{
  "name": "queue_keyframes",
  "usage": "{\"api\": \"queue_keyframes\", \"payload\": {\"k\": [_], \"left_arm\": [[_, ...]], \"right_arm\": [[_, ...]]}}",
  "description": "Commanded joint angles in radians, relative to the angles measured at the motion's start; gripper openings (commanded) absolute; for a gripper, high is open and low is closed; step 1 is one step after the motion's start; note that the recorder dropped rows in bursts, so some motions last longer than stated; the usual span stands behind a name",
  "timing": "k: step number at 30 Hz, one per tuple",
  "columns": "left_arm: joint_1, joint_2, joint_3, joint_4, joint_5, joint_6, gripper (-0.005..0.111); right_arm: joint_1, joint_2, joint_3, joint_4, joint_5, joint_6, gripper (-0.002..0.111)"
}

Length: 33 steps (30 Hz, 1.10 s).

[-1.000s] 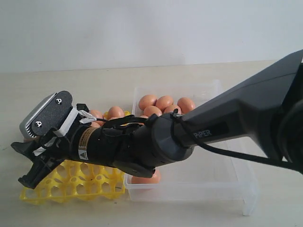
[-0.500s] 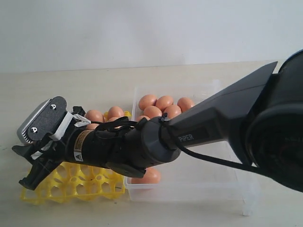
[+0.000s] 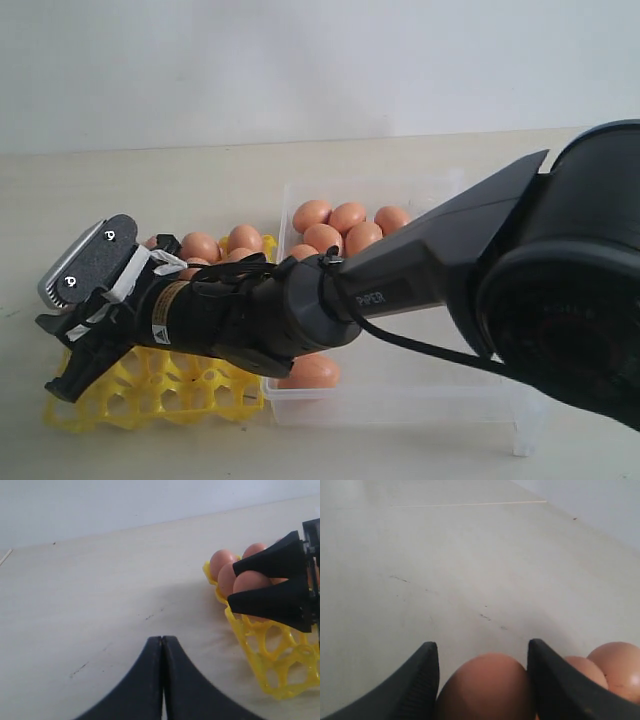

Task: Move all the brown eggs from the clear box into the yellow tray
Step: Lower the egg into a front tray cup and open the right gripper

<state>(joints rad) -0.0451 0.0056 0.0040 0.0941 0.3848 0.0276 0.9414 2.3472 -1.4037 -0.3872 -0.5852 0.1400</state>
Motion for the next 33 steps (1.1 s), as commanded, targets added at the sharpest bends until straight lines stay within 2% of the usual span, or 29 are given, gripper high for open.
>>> {"api": "queue_keyframes", "payload": {"k": [1,14,19,25,27,33], "left_arm": [[-0.005,-0.006,-0.004,-0.003,-0.006,-0.006,0.0],[-0.005,-0.006,-0.004,-0.003,-0.006,-0.006,0.0],[-0.005,-0.006,-0.004,-0.003,-0.006,-0.006,0.0],[-0.005,-0.006,-0.004,-0.003,-0.006,-0.006,0.0],[-0.005,-0.006,-0.004,-0.003,-0.006,-0.006,0.0],[-0.005,-0.006,-0.004,-0.003,-0.006,-0.006,0.0]], "right_arm": [[0.001,0.003,-0.029,0.015,0.016,-0.005,0.0],[0.001,0.004,-0.029,0.013,0.046,0.001,0.002],[0.001,0.004,-0.029,-0.015,0.046,0.001,0.021],[0.001,0.004,-0.029,-0.012,0.042,0.001,0.056],[0.001,0.004,-0.029,-0.012,0.038,0.001,0.06],[0.001,0.004,-0.029,-0.007,0.038,0.001,0.06]]}}
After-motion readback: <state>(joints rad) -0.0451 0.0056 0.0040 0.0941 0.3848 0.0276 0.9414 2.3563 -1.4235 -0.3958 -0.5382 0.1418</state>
